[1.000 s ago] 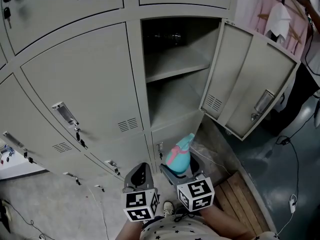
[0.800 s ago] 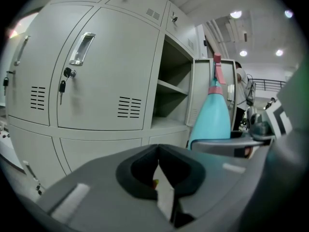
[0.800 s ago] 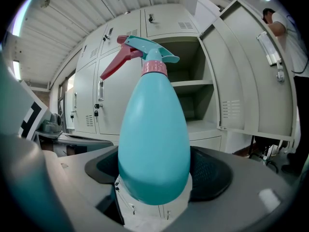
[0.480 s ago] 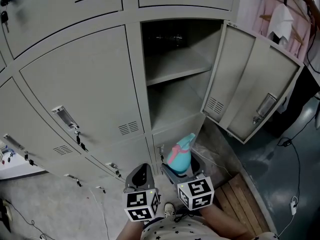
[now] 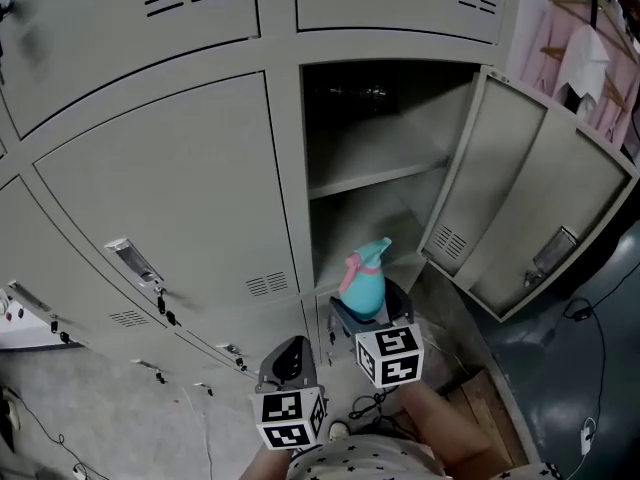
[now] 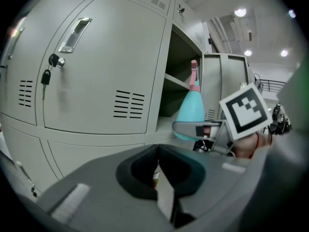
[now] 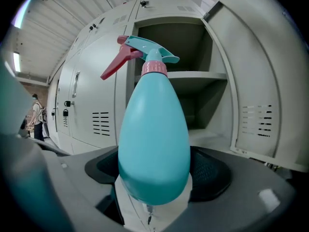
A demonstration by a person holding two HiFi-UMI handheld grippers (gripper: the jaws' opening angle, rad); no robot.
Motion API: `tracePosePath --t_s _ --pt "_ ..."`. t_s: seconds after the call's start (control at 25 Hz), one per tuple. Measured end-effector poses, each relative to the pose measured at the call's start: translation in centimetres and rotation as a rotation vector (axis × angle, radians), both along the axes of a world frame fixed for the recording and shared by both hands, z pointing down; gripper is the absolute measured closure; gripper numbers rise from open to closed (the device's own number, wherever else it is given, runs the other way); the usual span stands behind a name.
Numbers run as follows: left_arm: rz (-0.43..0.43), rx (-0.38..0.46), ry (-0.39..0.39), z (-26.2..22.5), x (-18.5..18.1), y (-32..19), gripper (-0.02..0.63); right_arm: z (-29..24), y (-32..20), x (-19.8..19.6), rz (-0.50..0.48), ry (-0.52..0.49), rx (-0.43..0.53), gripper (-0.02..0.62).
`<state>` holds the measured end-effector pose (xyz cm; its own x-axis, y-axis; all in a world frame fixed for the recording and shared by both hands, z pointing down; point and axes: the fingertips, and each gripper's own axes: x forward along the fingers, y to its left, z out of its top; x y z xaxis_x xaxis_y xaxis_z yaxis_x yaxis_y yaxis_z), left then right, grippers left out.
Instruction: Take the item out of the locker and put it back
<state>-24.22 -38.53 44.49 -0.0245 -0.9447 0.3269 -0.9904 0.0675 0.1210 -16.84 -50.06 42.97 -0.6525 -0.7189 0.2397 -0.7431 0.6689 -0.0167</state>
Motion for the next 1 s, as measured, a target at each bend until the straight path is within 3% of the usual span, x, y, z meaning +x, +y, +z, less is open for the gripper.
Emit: tracePosePath --t_s 0.44,0.72,1.0 --pt "-0.027 -0.006 0.003 0.0 -1.8 -3.4 0.598 -1.0 -9.5 -3.0 0.055 0.019 0.042 0.175" --pt "-0.027 -0.018 0.005 0.2 -2.2 -4.3 0.598 0.0 -10.1 -3.5 0.088 0.103 0.098 0.175" --pt "-0.015 -0.019 0.004 0.2 -1.9 -3.9 0.598 -0.2 -10.1 -3.5 0.088 0.057 0.080 0.156"
